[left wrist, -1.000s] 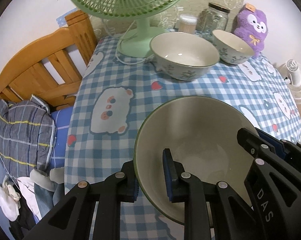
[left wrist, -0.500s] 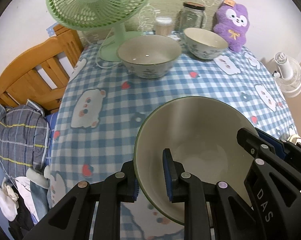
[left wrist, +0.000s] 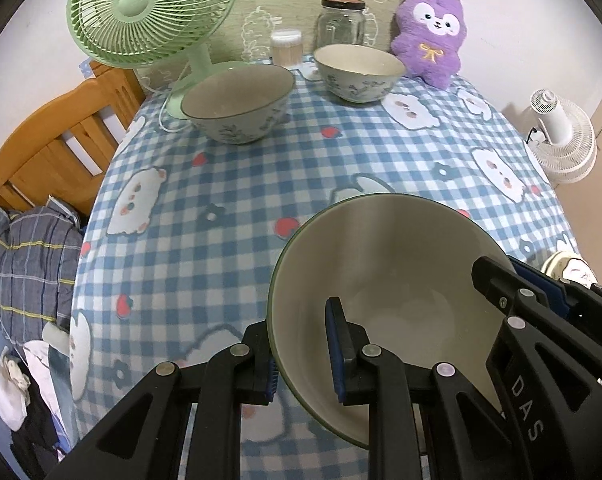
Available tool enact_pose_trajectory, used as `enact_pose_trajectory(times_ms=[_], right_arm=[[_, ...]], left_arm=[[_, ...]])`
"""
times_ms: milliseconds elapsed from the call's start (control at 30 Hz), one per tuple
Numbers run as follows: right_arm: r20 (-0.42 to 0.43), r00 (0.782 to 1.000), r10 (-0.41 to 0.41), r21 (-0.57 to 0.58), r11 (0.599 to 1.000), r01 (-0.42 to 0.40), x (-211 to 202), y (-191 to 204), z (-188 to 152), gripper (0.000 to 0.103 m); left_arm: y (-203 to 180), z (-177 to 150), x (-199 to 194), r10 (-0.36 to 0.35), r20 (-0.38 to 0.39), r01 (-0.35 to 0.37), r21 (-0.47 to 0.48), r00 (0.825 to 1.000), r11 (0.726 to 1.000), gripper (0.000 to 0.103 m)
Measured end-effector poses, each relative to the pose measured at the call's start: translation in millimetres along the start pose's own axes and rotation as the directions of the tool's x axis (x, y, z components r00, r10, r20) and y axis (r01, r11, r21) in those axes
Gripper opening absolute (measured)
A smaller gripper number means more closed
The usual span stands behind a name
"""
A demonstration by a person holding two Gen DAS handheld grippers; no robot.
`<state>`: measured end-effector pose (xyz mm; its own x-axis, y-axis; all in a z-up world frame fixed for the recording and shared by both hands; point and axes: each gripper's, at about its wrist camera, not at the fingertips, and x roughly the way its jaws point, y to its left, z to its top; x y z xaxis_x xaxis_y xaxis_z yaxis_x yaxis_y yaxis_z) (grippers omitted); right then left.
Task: Organize plates and bowls
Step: 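Lift the cream bowl with both grippers and carry it toward the plate stack, then lower the cream bowl beside the plate stack and open both grippers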
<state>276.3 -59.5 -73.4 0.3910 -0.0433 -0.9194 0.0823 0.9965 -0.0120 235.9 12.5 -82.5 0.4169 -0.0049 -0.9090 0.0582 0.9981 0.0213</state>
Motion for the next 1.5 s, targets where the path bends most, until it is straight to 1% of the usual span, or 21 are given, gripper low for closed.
enact_pose_trajectory(times_ms=[433,767,933,1100,1267,1500], right_arm=[[-0.009,1.000,0.002,-0.022,1.000,-0.002,0,-21,-20,0.016],[-0.050,0.999,0.007,-0.015,1.000,-0.008,4,-30,-44,0.016],[-0.060,0.998,0.013,-0.005,1.000,-0.013,3,-34,-56,0.016],[-0.057,0.998,0.011,-0.014,1.000,-0.012,0,-35,-65,0.016],[-0.054,0.999,0.008,-0.028,1.000,-0.010,-4,-35,-72,0.016],[-0.047,0.998,0.030,-0.033,0.999,-0.031,-8,-39,-78,0.016]], left_arm=[[-26,-22,-2,0.004,-0.005,-0.004,-0.031,1.000,1.000,0.018],[-36,-45,2,0.007,-0.031,-0.008,-0.044,0.999,0.999,0.018],[-42,-56,-1,0.020,-0.029,-0.021,-0.035,0.999,0.999,0.018],[-44,-65,-1,0.028,-0.028,-0.028,-0.025,0.999,0.999,0.018],[-44,-73,-4,0.020,-0.027,-0.021,-0.044,0.999,0.999,0.018],[-46,-81,-6,0.016,-0.029,-0.018,-0.070,0.999,0.997,0.018]])
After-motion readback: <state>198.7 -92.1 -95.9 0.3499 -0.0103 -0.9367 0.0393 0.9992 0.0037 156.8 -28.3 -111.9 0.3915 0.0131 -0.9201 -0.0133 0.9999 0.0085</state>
